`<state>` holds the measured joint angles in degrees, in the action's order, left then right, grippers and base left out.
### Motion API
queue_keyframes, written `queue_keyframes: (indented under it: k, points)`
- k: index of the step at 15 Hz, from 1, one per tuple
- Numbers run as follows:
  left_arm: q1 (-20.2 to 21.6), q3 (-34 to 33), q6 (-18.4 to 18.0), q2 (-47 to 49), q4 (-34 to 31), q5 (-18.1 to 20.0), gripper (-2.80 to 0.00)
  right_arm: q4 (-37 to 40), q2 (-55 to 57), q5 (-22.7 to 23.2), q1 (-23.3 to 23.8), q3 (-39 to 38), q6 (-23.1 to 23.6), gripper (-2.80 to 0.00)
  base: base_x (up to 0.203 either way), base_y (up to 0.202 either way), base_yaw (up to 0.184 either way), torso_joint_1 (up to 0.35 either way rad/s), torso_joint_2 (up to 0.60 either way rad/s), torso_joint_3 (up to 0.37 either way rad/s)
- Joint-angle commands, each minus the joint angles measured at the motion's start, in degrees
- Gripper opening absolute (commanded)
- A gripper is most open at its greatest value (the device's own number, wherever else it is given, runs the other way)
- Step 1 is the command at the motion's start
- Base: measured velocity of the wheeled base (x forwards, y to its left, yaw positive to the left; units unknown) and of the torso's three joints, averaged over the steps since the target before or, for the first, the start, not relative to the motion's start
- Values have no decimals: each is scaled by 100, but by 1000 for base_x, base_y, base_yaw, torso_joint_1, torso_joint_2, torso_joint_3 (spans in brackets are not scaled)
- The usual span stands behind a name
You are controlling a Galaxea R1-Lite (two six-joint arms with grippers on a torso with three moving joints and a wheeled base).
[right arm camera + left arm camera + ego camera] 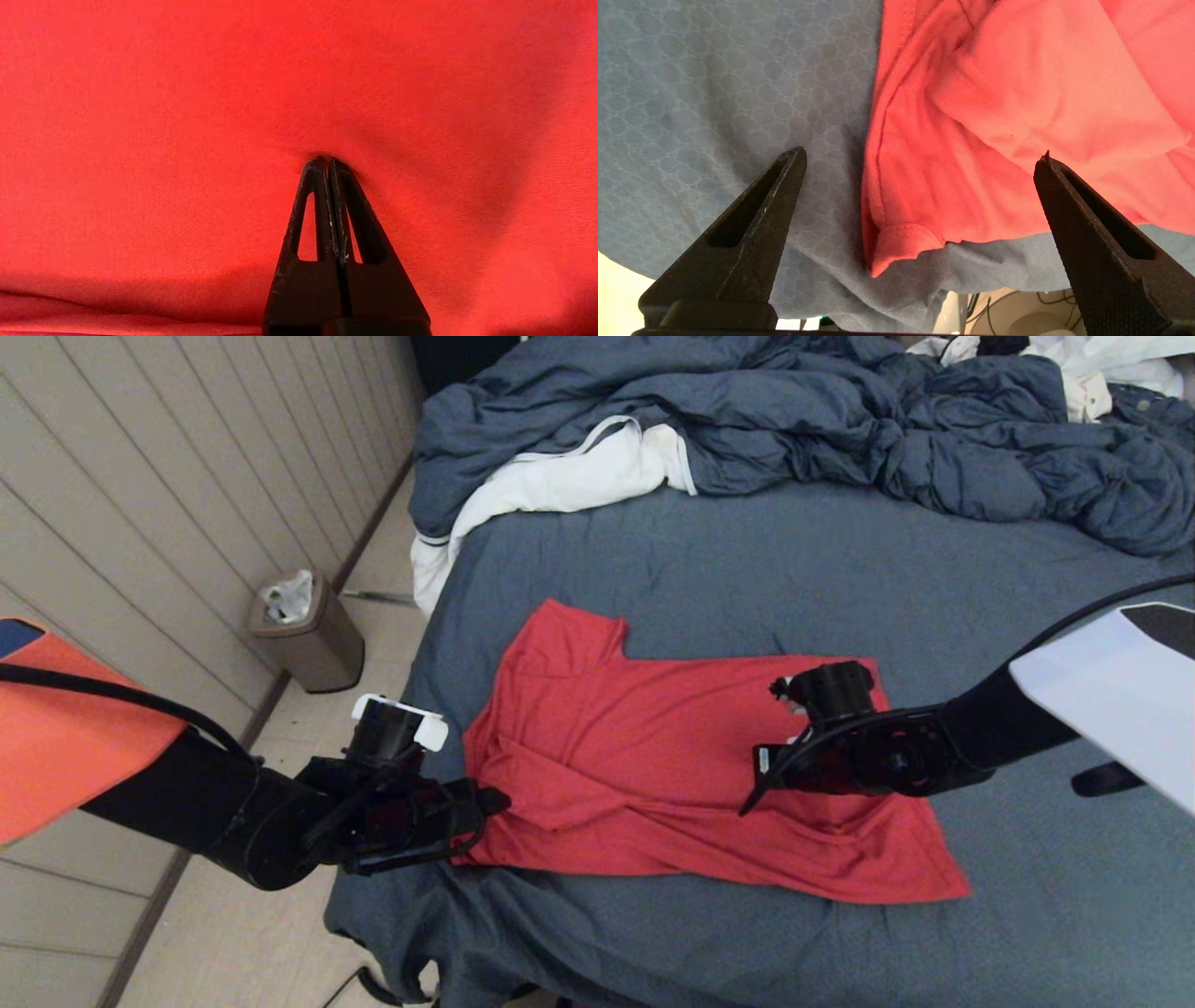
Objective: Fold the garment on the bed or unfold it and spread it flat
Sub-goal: Fold the red T-shirt
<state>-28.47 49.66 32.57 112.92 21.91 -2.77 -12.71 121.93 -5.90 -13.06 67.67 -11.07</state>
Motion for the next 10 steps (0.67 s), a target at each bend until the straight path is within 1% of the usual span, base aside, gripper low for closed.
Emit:
queue_keyframes:
  k: [1,2,3,6,8,10]
  points:
    - [-1,-1,21,-46,15,-7,0,11,-389,6,-22,-101,-22,-280,0,0,0,0,0,0]
    - [-1,-1,21,-79,15,-5,0,89,-650,19,-89,-154,-43,-280,0,0,0,0,0,0]
    - [-1,-8,21,-134,15,-5,0,242,-848,28,-276,-161,-97,-280,0,0,0,0,0,0]
    - [-1,-73,19,-461,-40,-9,0,1004,-1085,84,-1090,150,-288,-280,0,0,0,0,0,0]
    - [-1,-71,12,-586,-123,-13,0,1488,-786,103,-1624,531,-345,-280,0,0,0,0,0,0]
    - [-1,-53,21,-605,-125,-13,0,1801,-269,102,-1998,976,-364,-280,0,0,0,0,0,0]
